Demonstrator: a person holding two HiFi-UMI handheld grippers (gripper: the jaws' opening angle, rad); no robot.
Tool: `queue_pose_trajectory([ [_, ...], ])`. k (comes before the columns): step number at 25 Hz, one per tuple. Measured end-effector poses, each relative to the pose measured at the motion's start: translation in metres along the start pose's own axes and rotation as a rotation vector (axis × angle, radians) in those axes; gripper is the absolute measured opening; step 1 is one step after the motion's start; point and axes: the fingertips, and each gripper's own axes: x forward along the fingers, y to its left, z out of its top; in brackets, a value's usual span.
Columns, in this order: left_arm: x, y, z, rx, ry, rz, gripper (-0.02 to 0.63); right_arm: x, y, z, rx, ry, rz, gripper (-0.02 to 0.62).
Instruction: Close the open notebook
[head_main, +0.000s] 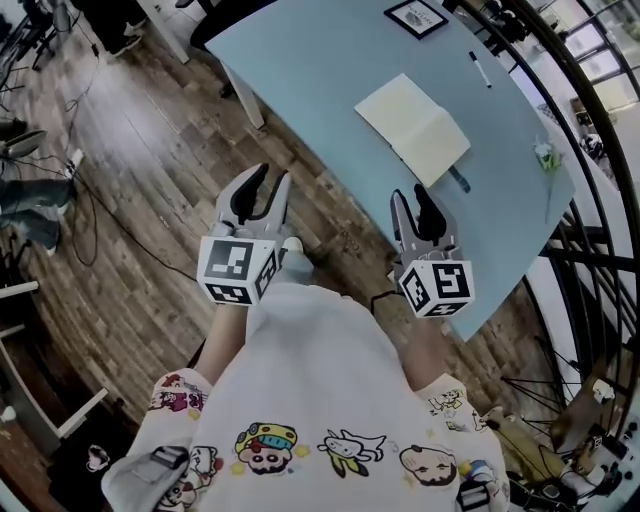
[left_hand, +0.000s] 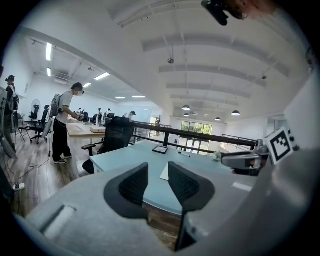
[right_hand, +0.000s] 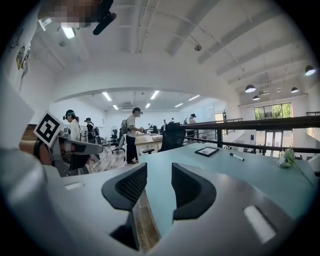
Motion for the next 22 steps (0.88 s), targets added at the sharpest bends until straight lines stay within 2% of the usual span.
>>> queue_pose_trajectory([
  [6, 0.006, 0.032, -0.002, -0.006, 0.017, -0.029, 0.119, 0.022, 0.011, -0.001, 0.022, 0.008, -0.047, 0.152],
  [11, 0.014, 0.040, -0.012, -0.014, 0.054, -0.062, 0.118, 0.024, 0.010, -0.009, 0.042, 0.031, -0.099, 0.152],
  [17, 0.051, 0.034, -0.015, -0.015, 0.093, -0.106, 0.120, 0.029, -0.025, -0.026, 0.085, 0.076, -0.164, 0.152],
  [22, 0.099, 0.029, 0.000, 0.002, 0.105, -0.144, 0.119, 0.047, -0.067, -0.021, 0.120, 0.082, -0.213, 0.152],
])
